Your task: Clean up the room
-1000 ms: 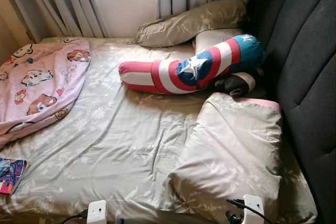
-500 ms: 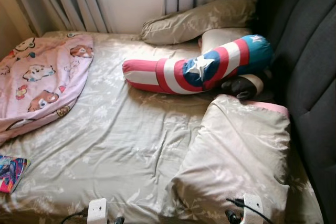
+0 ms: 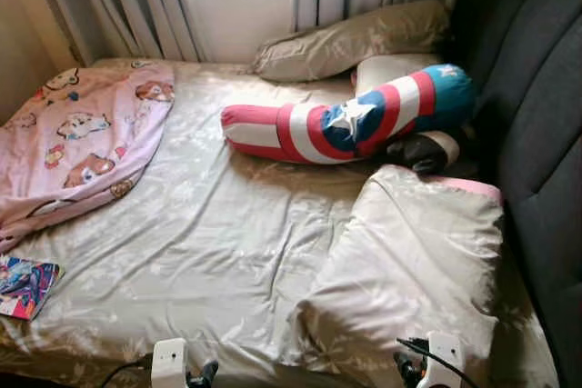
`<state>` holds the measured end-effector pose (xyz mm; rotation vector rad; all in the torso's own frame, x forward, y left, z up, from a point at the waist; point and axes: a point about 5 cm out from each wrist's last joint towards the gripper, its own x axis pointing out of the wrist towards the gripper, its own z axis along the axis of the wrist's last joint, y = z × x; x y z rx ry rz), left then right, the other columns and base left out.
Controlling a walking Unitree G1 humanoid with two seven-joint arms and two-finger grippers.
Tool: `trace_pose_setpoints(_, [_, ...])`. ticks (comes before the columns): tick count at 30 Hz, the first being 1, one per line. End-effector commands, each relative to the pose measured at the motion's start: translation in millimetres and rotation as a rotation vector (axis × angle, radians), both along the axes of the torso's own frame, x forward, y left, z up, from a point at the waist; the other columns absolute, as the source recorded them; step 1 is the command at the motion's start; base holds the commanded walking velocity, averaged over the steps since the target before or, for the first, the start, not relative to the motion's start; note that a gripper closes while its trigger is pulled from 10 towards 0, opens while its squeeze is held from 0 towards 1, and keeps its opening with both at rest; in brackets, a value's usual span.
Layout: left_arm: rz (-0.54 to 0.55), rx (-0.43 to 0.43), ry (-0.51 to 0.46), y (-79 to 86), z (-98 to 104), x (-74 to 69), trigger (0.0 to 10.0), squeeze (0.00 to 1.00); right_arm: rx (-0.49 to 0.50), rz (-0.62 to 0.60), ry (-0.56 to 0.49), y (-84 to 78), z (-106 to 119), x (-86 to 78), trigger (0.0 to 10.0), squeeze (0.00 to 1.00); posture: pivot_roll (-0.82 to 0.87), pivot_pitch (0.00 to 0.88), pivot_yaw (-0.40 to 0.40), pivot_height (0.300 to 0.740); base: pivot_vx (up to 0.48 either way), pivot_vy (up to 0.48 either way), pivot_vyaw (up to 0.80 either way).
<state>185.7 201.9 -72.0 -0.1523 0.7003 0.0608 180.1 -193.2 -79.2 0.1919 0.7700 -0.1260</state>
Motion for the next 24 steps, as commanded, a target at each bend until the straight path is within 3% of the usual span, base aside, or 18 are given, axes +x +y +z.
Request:
trace_pose_setpoints(1, [-0.024,0.017,-0.227,-0.2,35.2,49.1,10.0,0.0,-0.004,-0.015,-0.137,-1.7,17.7,27.5,10.0,0.0,0.06,0.0,-0.022,0.74,0.0,0.0,0.0])
trace_pose_setpoints(2, [-0.038,0.027,-0.335,-1.4,53.0,67.1,10.0,0.0,-0.017,-0.009,-0.232,-3.2,32.4,46.9,10.0,0.0,0.06,0.0,-0.024,0.74,0.0,0.0,0.0])
trace_pose_setpoints(4, [-0.054,0.037,-0.437,-2.6,68.6,77.6,10.0,0.0,-0.035,0.002,-0.338,-5.5,49.1,64.6,10.0,0.0,0.06,0.0,-0.028,0.74,0.0,0.0,0.0])
trace_pose_setpoints(11, [-0.109,0.043,-0.57,-5.0,85.9,77.7,10.0,0.0,-0.049,0.052,-0.408,-10.0,53.7,61.1,10.0,0.0,0.05,0.0,-0.03,0.74,0.0,0.0,0.0])
trace_pose_setpoints(18, [-0.147,0.052,-0.622,-3.8,95.0,71.1,10.0,0.0,-0.051,0.048,-0.458,-10.6,55.4,55.4,10.0,0.0,0.05,0.0,-0.029,0.74,0.0,0.0,0.0])
trace_pose_setpoints(24, [-0.152,0.051,-0.622,-6.0,97.3,73.7,10.0,0.0,-0.047,0.013,-0.446,-8.3,53.6,54.7,10.0,0.0,0.05,0.0,-0.025,0.74,0.0,0.0,0.0])
